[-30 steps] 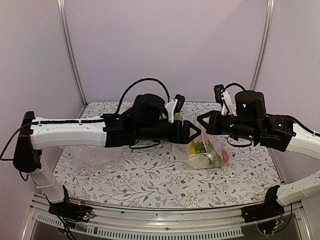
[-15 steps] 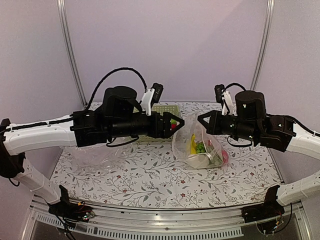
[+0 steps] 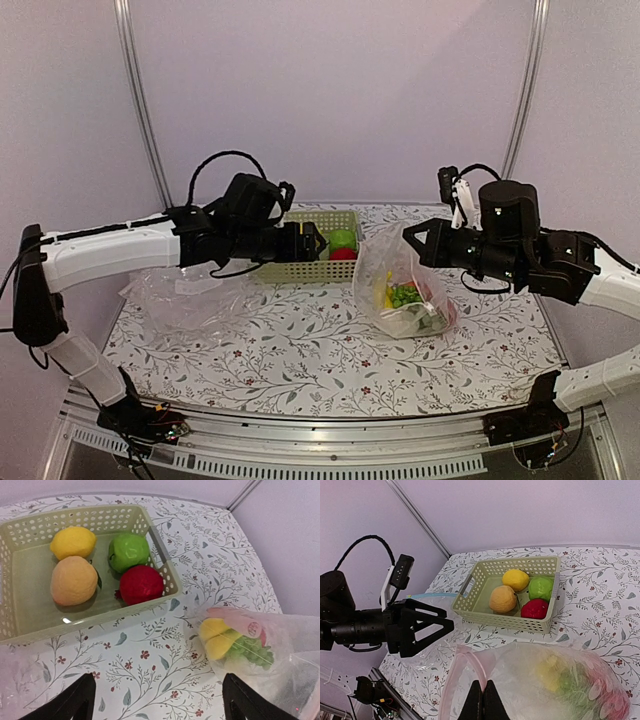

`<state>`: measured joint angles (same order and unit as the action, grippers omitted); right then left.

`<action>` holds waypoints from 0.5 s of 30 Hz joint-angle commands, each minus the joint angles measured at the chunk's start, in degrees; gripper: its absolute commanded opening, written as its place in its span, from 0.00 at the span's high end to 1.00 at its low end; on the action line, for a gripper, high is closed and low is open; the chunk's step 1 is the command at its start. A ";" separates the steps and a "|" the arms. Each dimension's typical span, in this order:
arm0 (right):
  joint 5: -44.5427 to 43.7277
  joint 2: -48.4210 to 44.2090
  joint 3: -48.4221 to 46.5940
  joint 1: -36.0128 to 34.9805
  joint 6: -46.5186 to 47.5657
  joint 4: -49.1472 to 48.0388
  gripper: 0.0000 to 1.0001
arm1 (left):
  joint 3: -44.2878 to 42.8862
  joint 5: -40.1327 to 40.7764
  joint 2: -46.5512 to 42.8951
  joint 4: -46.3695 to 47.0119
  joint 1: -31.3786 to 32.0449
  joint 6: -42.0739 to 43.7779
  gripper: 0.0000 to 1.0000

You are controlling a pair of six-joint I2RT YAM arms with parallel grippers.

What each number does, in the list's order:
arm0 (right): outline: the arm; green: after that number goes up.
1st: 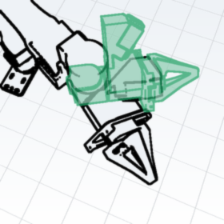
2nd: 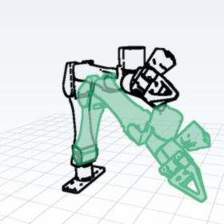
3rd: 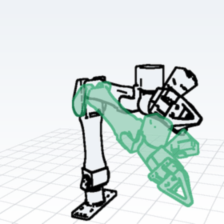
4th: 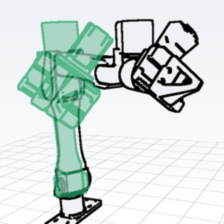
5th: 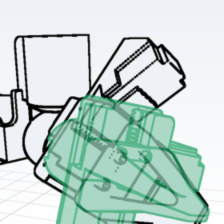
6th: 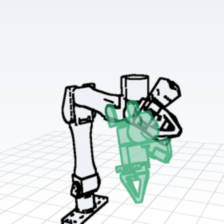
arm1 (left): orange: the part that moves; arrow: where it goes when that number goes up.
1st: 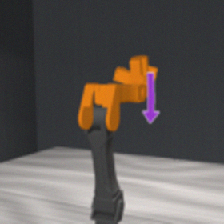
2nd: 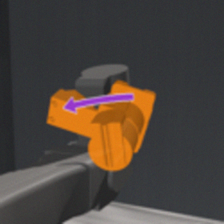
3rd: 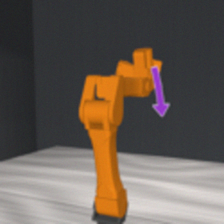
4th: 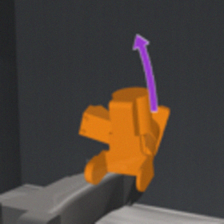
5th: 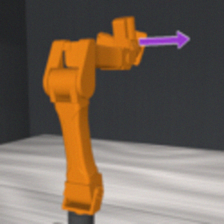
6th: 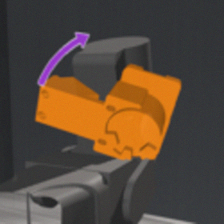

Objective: Place the food in the zip-top bag and seal the zipper
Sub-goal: Pick up the fake fruit from the bin.

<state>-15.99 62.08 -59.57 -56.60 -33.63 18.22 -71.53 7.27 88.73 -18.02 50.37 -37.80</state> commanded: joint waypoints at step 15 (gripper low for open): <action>-1.48 -1.52 1.40 -0.23 -0.04 0.10 1.00 | -22.19 2.67 27.63 -10.37 -10.55 4.68 0.09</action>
<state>-16.05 61.69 -58.81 -56.60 -33.65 18.24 -89.95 12.14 112.22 -26.96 41.10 -34.46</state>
